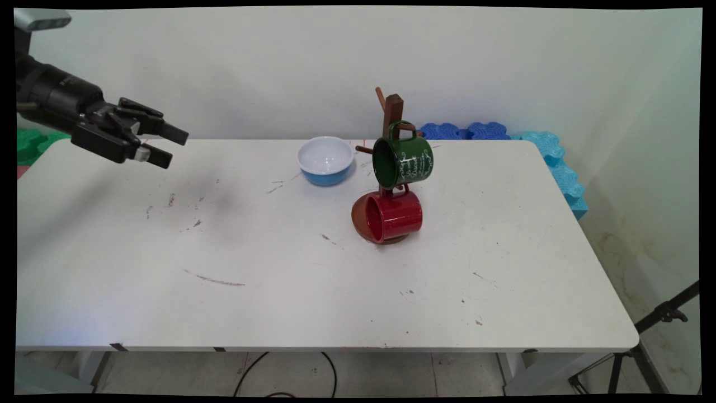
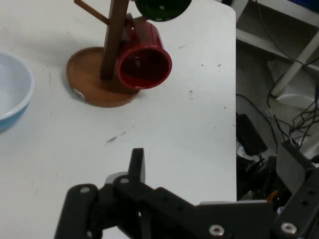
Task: Pick up the green mug from the rack
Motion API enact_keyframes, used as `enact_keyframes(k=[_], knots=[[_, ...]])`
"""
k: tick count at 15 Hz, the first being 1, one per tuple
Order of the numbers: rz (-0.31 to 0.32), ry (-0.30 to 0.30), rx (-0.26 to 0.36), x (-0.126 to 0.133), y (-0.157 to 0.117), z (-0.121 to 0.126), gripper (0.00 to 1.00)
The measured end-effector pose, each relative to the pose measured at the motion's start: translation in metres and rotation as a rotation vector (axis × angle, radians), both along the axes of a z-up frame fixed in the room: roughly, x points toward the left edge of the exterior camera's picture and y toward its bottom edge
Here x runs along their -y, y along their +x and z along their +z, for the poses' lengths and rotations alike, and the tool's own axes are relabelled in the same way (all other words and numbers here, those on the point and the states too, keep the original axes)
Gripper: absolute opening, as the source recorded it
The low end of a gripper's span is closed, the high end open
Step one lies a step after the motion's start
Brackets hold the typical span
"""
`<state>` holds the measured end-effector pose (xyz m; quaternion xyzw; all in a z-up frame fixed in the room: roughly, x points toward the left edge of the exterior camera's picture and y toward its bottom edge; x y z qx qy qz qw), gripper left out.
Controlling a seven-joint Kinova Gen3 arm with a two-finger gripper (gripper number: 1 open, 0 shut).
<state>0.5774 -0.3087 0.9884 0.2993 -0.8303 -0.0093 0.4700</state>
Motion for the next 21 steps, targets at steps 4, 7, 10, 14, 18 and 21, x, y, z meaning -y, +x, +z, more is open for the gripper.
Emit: enact_keyframes(k=[4,7,10,14,18,21], knots=[[0.026,-0.002,-0.008,-0.001,-0.014,-0.001,1.00],[0.063,0.001,-0.020,-0.001,-0.037,-0.003,1.00],[0.102,0.007,-0.034,0.000,-0.067,-0.006,1.00],[0.143,0.009,-0.047,0.006,-0.113,-0.009,1.00],[0.176,0.010,-0.047,0.013,-0.156,-0.014,1.00],[0.203,0.006,-0.046,0.023,-0.191,-0.018,1.00]])
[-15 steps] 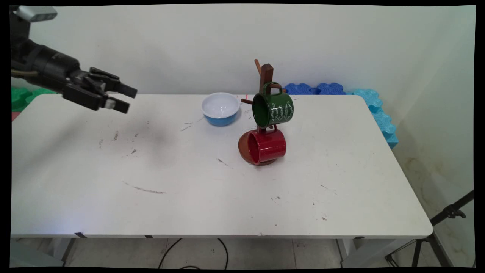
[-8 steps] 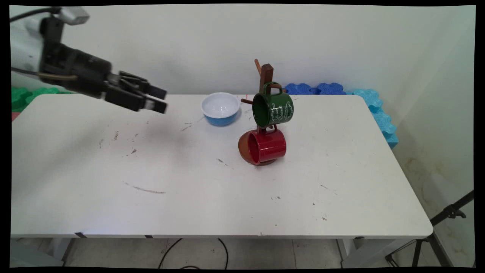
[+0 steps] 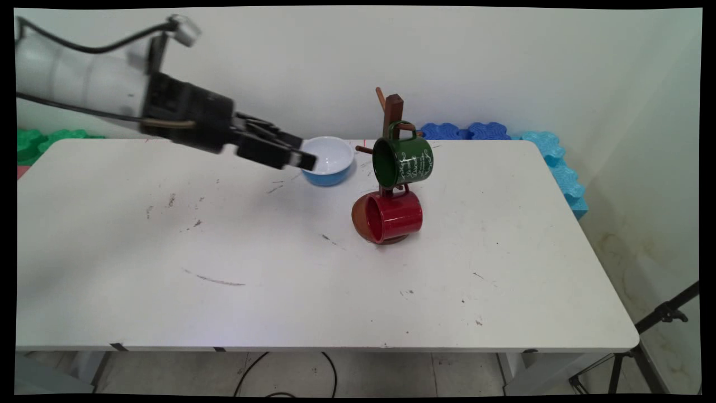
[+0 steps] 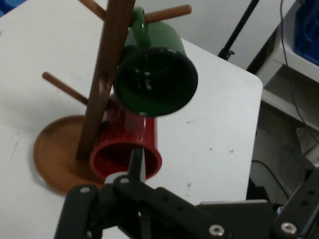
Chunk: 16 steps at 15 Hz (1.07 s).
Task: Pick up the green mug from the rack
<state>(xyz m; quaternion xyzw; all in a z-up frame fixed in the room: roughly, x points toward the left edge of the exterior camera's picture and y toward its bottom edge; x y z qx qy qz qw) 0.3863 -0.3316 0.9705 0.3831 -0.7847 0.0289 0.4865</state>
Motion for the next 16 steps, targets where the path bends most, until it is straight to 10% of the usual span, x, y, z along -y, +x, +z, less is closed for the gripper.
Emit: enact_keyframes(k=[16], knots=[[0.075,0.012,0.017,0.049,-0.111,-0.037,1.00]])
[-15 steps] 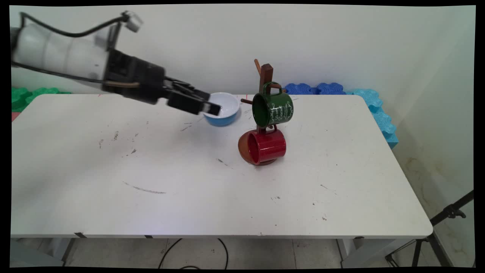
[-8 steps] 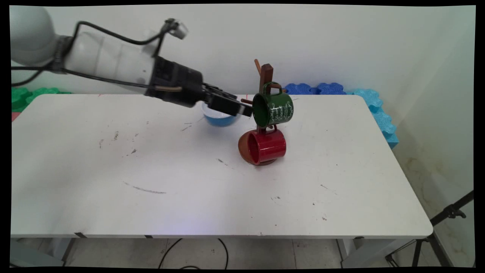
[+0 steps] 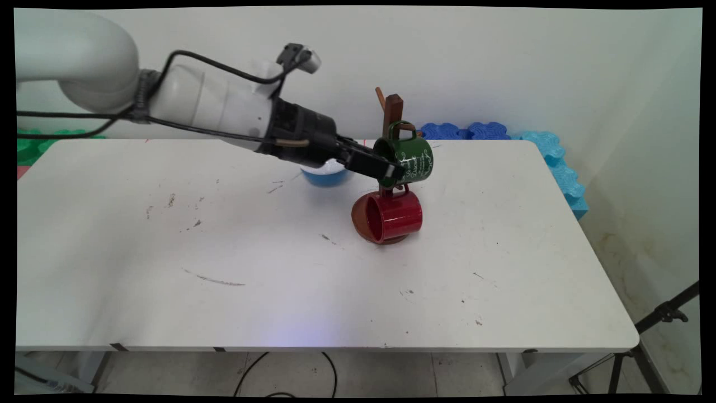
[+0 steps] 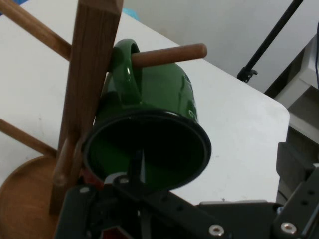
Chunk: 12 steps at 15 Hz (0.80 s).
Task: Pick up the green mug from the rack
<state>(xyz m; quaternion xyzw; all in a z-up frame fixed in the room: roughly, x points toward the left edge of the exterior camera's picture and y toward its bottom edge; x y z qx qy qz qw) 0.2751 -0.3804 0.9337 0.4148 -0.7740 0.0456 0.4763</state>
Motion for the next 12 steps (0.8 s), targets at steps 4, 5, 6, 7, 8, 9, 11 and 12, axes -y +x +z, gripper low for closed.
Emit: enact_keyframes(k=[4,5,6,7,8,9,11,12], knots=[[0.009,0.001,-0.004,0.006,-0.011,-0.008,1.00],[0.012,0.002,-0.004,0.007,-0.014,-0.010,1.00],[0.014,0.003,-0.004,0.008,-0.016,-0.013,1.00],[0.015,0.003,-0.005,0.009,-0.019,-0.015,1.00],[0.016,0.003,-0.005,0.010,-0.020,-0.016,1.00],[0.018,0.004,-0.006,0.010,-0.022,-0.018,1.00],[0.021,0.004,-0.007,0.012,-0.025,-0.021,1.00],[0.022,0.004,-0.008,0.012,-0.027,-0.022,1.00]])
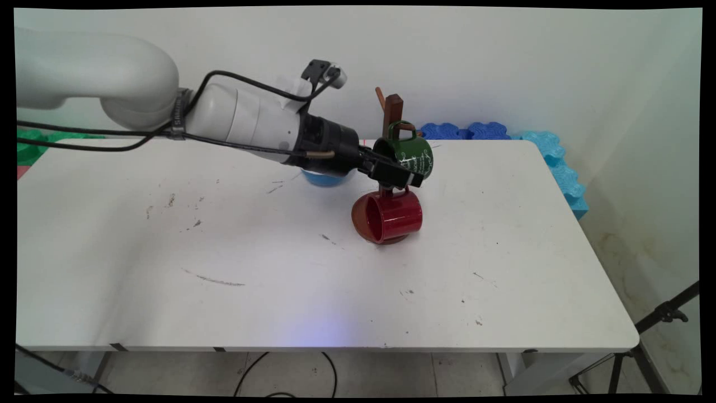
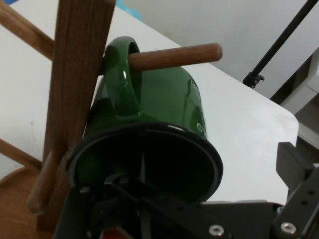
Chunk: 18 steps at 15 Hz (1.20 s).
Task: Pick up the green mug from the rack, then place the picked object on the table
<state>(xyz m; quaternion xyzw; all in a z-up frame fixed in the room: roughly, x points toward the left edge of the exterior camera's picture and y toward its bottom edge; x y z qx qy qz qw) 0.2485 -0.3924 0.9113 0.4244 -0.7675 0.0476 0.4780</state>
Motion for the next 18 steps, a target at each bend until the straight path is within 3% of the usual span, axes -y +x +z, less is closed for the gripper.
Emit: enact_keyframes(k=[8,9,18], knots=[[0.009,-0.004,-0.006,0.005,-0.009,-0.009,1.00],[0.010,-0.003,-0.007,0.006,-0.010,-0.010,0.00],[0.005,0.002,-0.017,0.006,-0.015,-0.012,0.00]])
